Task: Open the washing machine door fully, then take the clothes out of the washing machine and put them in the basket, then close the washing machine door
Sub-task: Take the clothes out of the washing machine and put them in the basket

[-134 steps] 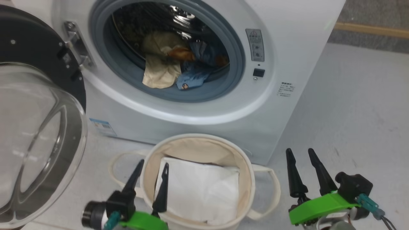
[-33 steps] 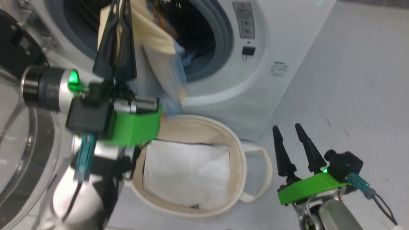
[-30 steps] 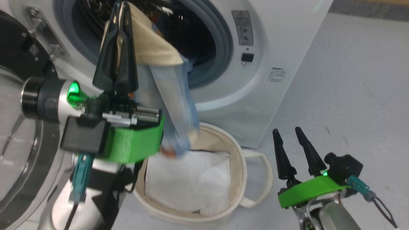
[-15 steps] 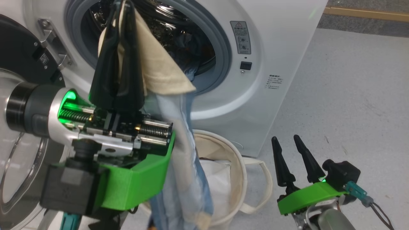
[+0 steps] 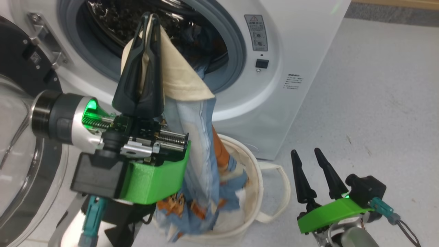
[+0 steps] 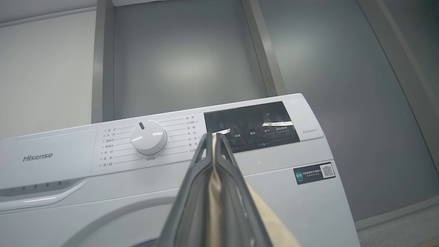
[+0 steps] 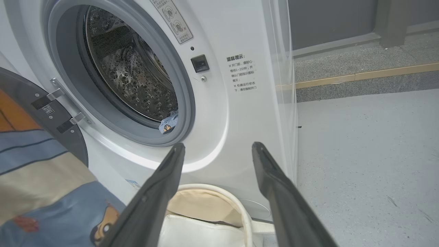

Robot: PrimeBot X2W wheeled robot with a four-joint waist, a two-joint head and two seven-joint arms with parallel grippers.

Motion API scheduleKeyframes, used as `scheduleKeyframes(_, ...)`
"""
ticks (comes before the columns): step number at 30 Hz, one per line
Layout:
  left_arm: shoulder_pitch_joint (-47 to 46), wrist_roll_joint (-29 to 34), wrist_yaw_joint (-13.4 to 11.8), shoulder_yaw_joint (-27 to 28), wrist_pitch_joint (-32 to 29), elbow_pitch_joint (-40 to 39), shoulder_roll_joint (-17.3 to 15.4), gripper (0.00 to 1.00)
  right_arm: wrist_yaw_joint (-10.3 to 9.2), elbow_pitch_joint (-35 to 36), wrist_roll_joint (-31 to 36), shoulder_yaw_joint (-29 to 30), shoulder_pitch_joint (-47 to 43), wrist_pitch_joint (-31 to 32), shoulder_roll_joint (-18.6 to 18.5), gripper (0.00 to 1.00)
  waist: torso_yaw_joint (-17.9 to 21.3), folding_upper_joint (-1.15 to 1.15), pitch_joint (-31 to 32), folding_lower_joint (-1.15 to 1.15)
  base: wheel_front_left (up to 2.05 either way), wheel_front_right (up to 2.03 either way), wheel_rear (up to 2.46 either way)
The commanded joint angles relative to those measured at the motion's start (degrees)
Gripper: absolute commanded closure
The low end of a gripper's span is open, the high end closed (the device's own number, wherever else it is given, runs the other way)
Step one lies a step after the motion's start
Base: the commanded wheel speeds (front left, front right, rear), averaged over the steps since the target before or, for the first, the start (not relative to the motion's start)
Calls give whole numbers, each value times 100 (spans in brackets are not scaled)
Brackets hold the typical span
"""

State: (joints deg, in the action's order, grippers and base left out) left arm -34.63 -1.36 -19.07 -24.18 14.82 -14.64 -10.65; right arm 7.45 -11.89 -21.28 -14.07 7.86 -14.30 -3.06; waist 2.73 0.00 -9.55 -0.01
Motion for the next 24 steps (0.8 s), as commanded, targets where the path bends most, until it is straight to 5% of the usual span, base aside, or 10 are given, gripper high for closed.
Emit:
scheduleKeyframes(1, -81, -19, 10, 229, 18, -80, -122, 100, 3, 205, -16, -119, 115, -70, 18, 0, 20, 0, -89, 1, 0, 0, 0)
scheduleKeyframes(14, 841, 112, 329, -407, 18, 647, -376, 100, 3, 386, 96, 83, 338, -70, 18, 0, 2, 0, -755, 1, 0, 0, 0)
scheduleKeyframes(24, 402, -119, 798, -525, 18, 2782, -174, 100, 3, 564, 139, 73, 743, -70, 18, 0, 110, 0, -1587, 1, 0, 0, 0)
